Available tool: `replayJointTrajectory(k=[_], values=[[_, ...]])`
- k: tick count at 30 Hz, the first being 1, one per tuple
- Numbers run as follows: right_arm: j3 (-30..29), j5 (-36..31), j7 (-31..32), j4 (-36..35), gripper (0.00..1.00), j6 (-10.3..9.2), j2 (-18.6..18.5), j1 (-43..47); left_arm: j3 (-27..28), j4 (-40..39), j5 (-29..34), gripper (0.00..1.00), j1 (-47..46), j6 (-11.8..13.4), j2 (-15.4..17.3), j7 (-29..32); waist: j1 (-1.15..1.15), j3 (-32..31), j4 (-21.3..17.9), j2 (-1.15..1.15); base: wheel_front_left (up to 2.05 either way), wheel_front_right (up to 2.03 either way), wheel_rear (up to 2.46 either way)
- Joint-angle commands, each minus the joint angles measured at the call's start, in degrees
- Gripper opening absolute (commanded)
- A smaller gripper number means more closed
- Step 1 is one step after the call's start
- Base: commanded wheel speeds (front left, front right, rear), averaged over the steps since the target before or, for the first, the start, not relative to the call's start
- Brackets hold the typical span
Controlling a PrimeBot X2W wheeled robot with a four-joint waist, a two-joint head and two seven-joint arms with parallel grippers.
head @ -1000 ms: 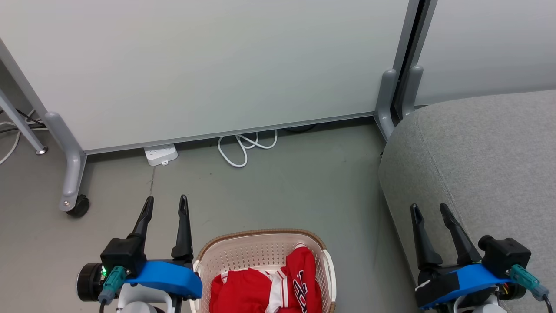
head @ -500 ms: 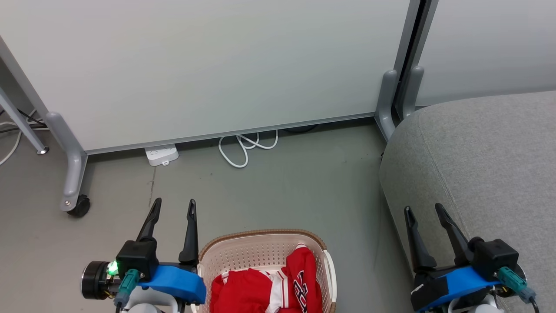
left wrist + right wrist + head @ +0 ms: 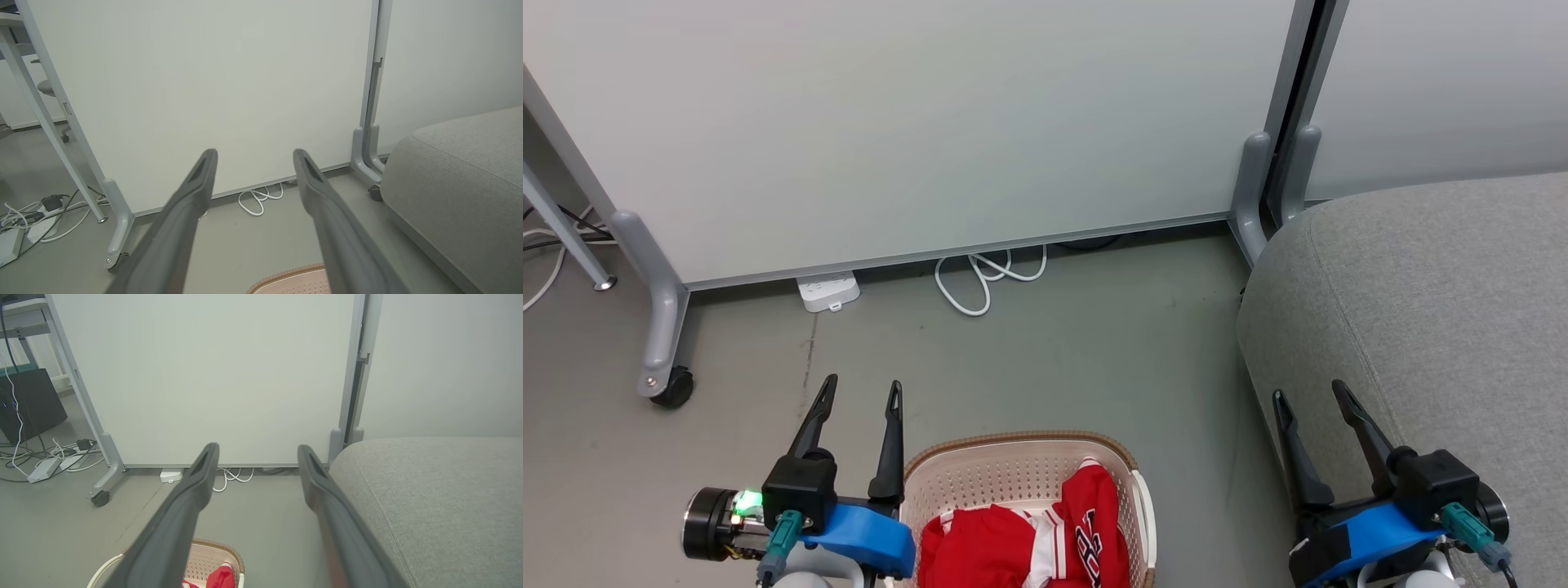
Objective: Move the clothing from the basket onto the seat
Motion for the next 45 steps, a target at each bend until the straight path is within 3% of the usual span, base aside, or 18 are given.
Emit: replayJointTrajectory(k=[1,18,27,35,45], values=[[0.1,-0.2,-0.3,0.3,1.00,0.03,-0.4,-0.4,0.2,0.2,0.2,1.00,-0.8,-0.3,0.0,-0.3,0.00,0.0,0.0,0.00,0.00,0.00,0.00],[0.6,-0.1,-0.3,0.6,1.00,0.03,-0.3,-1.5,-0.7,3.3,1.3,1.00,-2.9,-2.1,0.4,-0.3,0.00,1.9,-1.1,0.00,0.00,0.00,0.00],[1.1,-0.7,-0.3,-0.5,1.00,0.03,-0.3,-5.3,-3.6,11.0,2.9,1.00,-10.8,-3.9,3.2,-0.3,0.00,9.7,-4.4,0.00,0.00,0.00,0.00],[2.2,-0.6,-0.3,-1.7,1.00,0.03,-0.3,-10.6,-9.1,19.4,4.6,1.00,-19.4,-5.0,6.7,-0.3,0.00,18.4,-7.7,0.00,0.00,0.00,0.00],[3.8,0.4,-0.3,-3.8,1.00,0.03,-0.3,-17.1,-21.2,29.0,5.1,1.00,-30.2,-5.3,12.0,-0.3,0.00,29.2,-11.3,0.00,0.00,0.00,0.00]])
